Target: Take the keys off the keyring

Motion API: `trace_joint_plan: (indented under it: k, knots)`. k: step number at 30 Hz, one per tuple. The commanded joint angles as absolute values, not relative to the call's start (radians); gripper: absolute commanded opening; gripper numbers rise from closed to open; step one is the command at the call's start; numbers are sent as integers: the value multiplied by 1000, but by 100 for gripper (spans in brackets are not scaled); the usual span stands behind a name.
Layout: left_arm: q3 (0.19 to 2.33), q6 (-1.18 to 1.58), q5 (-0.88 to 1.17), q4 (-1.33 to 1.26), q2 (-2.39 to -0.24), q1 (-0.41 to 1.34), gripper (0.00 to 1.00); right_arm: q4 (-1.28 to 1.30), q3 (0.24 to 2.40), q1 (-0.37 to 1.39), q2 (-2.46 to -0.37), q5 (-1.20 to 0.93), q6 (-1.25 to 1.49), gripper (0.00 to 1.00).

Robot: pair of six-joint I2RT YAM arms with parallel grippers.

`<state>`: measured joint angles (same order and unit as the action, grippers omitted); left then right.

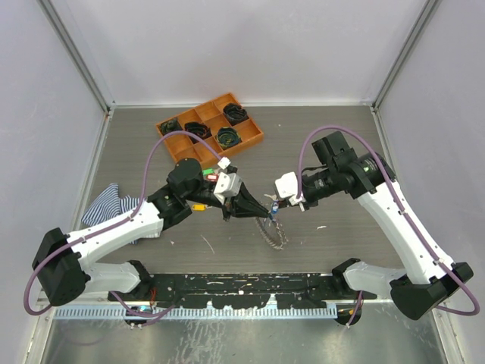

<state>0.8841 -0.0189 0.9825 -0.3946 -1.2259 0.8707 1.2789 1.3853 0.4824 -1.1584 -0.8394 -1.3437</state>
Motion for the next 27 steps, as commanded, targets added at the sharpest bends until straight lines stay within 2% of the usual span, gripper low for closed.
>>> trace_joint_plan:
  k: [1, 4, 15, 21, 24, 27]
  knots:
    - [913, -76, 1069, -315, -1196, 893, 0, 1268, 1475, 466, -1153, -788, -1327, 3]
    - [915, -133, 1051, -238, -1188, 892, 0, 1285, 1502, 466, -1156, -798, -1320, 1]
    - [906, -169, 980, -203, -1182, 894, 0, 1295, 1523, 471, -1157, -824, -1254, 1]
    - [861, -87, 893, -301, -1202, 893, 0, 1259, 1514, 494, -1161, -794, -1144, 1]
    - [842, -7, 877, -374, -1220, 894, 5, 1232, 1495, 515, -1169, -745, -1066, 1]
    - [828, 36, 864, -411, -1222, 893, 15, 1219, 1486, 521, -1171, -721, -1024, 1]
